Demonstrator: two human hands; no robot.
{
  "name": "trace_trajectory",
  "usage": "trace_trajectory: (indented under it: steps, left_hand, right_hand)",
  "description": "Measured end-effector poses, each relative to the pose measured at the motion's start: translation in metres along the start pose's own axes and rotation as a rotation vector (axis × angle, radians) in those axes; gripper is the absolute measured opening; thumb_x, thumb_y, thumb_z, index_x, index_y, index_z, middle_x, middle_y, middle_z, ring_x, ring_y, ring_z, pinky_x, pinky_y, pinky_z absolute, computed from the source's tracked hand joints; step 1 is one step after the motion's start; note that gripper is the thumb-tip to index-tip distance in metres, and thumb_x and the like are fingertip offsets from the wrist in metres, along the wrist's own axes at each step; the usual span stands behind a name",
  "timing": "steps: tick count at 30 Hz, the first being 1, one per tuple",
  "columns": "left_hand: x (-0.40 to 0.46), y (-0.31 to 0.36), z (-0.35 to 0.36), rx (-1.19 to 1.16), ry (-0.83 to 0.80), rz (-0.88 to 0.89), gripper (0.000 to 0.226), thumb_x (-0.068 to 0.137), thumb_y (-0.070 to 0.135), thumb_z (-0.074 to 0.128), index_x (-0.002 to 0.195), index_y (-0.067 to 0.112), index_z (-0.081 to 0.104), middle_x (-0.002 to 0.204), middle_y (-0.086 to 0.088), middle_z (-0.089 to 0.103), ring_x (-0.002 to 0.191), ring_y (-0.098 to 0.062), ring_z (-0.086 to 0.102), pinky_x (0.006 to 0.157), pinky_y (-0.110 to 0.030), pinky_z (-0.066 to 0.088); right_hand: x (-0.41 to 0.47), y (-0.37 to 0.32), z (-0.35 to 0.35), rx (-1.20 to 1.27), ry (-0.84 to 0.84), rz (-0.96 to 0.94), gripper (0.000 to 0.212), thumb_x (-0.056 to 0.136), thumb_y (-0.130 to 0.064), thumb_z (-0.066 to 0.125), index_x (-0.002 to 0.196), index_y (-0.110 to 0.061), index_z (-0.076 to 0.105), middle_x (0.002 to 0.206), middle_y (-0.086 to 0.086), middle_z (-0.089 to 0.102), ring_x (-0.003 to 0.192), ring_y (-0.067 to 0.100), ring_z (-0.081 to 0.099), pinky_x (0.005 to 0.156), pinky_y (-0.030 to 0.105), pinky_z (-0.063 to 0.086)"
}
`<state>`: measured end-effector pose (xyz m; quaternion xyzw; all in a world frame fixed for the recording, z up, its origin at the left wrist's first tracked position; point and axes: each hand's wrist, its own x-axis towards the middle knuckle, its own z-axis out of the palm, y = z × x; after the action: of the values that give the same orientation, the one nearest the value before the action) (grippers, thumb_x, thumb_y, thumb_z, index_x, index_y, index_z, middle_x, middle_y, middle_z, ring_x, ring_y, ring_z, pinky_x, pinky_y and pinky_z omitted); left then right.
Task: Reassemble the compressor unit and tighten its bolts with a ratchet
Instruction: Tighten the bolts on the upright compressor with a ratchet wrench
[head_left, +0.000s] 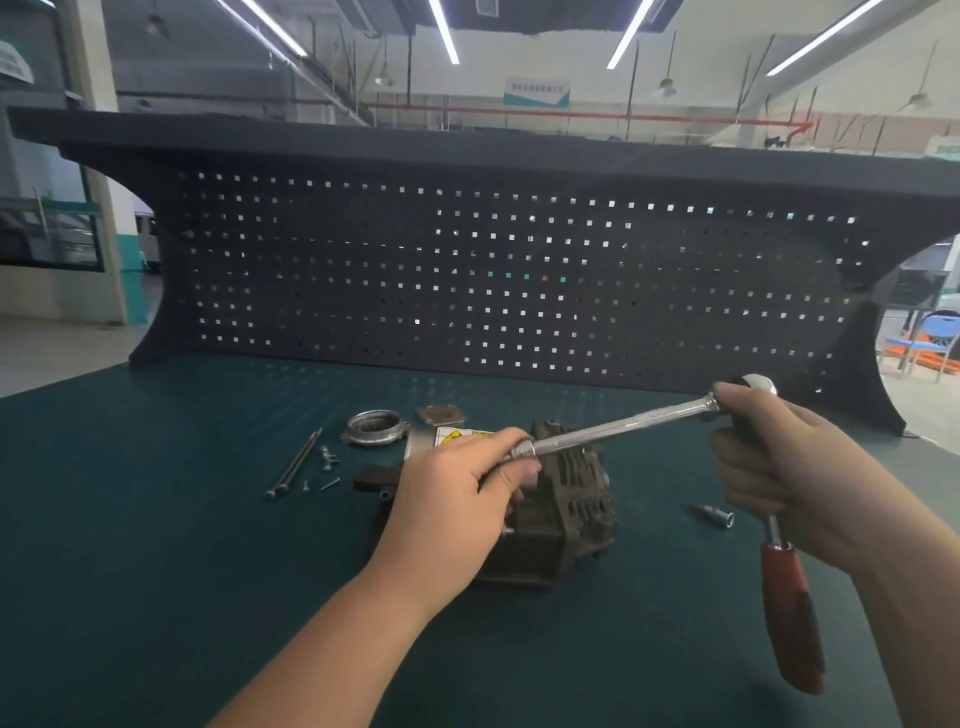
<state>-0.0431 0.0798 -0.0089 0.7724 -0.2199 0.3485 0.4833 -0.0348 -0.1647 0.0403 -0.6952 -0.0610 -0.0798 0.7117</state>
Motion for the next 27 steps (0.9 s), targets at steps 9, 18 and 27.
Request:
trace_trajectory:
  steps: [9, 18, 27]
  left_hand:
    - [0.018, -0.031, -0.036, -0.119, 0.477, -0.331, 0.034, 0.099, 0.046, 0.047, 0.125, 0.030, 0.062, 0.121, 0.019, 0.063, 0.118, -0.002, 0.054, 0.100, -0.020, 0.039]
    - [0.009, -0.079, -0.057, -0.554, -0.221, -0.702, 0.081, 0.064, 0.082, 0.054, 0.121, 0.025, 0.062, 0.123, 0.007, 0.069, 0.116, -0.010, 0.062, 0.100, -0.034, 0.045]
    - [-0.006, -0.084, -0.047, -0.313, -0.379, -0.576, 0.073, 0.056, 0.039, 0.084, 0.124, 0.033, 0.057, 0.125, 0.008, 0.067, 0.120, -0.007, 0.059, 0.109, -0.030, 0.041]
  right_hand:
    - [0.007, 0.001, -0.007, 0.443, 0.072, 0.123, 0.043, 0.085, -0.042, 0.056, 0.051, -0.021, 0.041, 0.036, -0.009, 0.017, 0.027, 0.006, 0.012, 0.032, 0.014, 0.012]
    - [0.017, 0.012, -0.028, 0.748, 0.049, 0.043, 0.035, 0.079, -0.043, 0.062, 0.055, -0.022, 0.048, 0.042, -0.011, 0.021, 0.044, 0.008, 0.005, 0.036, 0.019, 0.015]
    - [0.023, 0.025, -0.019, 0.821, 0.054, 0.049, 0.030, 0.069, -0.040, 0.066, 0.056, -0.021, 0.047, 0.053, -0.011, 0.009, 0.045, 0.008, 0.005, 0.034, 0.019, 0.019]
